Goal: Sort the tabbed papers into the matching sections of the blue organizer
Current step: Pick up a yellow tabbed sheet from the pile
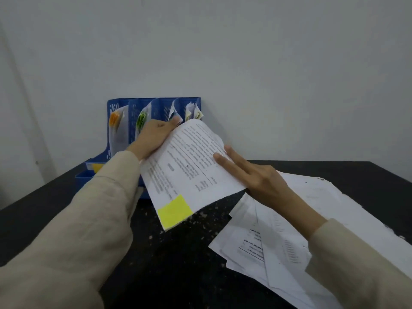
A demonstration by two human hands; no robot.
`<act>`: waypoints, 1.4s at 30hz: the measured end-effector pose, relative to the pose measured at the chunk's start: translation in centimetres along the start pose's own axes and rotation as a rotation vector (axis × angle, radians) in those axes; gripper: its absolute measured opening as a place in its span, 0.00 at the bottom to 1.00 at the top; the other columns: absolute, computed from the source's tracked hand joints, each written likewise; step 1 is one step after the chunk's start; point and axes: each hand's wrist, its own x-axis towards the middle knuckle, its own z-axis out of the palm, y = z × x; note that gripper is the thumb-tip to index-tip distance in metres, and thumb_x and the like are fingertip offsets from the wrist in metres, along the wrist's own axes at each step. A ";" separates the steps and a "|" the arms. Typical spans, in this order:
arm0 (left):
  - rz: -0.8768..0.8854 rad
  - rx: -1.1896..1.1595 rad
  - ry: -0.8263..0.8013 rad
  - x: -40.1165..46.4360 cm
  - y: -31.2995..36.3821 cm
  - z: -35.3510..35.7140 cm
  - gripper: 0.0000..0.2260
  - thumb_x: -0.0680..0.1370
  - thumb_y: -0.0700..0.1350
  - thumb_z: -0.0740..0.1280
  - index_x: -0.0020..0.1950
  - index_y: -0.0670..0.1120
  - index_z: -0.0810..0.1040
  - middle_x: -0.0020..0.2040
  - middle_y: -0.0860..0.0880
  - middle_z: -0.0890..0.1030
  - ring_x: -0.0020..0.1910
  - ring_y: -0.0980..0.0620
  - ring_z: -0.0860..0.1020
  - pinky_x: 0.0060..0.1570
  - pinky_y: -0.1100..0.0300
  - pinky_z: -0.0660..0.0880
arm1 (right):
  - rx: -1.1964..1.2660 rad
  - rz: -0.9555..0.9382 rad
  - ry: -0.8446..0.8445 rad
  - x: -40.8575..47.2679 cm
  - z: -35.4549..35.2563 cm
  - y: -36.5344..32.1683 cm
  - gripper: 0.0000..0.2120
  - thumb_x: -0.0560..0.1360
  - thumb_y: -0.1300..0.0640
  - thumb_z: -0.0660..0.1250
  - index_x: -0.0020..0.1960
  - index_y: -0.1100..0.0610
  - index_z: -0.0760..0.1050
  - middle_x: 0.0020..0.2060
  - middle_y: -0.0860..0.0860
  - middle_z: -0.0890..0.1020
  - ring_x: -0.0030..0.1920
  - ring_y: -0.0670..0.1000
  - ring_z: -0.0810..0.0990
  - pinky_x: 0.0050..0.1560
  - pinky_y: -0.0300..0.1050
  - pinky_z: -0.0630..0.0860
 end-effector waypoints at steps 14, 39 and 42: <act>-0.215 -0.508 -0.125 1.3 -2.4 -2.8 0.38 0.74 0.72 0.42 0.74 0.51 0.65 0.70 0.44 0.70 0.65 0.45 0.72 0.67 0.48 0.66 | 0.198 -0.007 -0.008 2.0 0.1 -3.0 0.41 0.61 0.63 0.79 0.68 0.60 0.63 0.65 0.65 0.72 0.27 0.47 0.77 0.30 0.33 0.73; -0.179 -0.558 -0.024 2.0 -4.4 -5.6 0.31 0.77 0.66 0.55 0.63 0.41 0.75 0.58 0.34 0.77 0.50 0.43 0.79 0.50 0.54 0.77 | 0.194 0.455 0.268 10.1 8.4 -1.6 0.35 0.65 0.77 0.68 0.71 0.63 0.66 0.66 0.67 0.70 0.26 0.62 0.76 0.24 0.50 0.76; -0.259 -0.660 -0.133 1.7 -4.0 -5.7 0.25 0.74 0.69 0.57 0.53 0.52 0.79 0.36 0.48 0.69 0.32 0.51 0.71 0.29 0.64 0.70 | 0.215 0.488 0.312 10.6 8.6 -1.7 0.32 0.67 0.76 0.66 0.70 0.64 0.67 0.65 0.68 0.70 0.27 0.64 0.77 0.25 0.52 0.77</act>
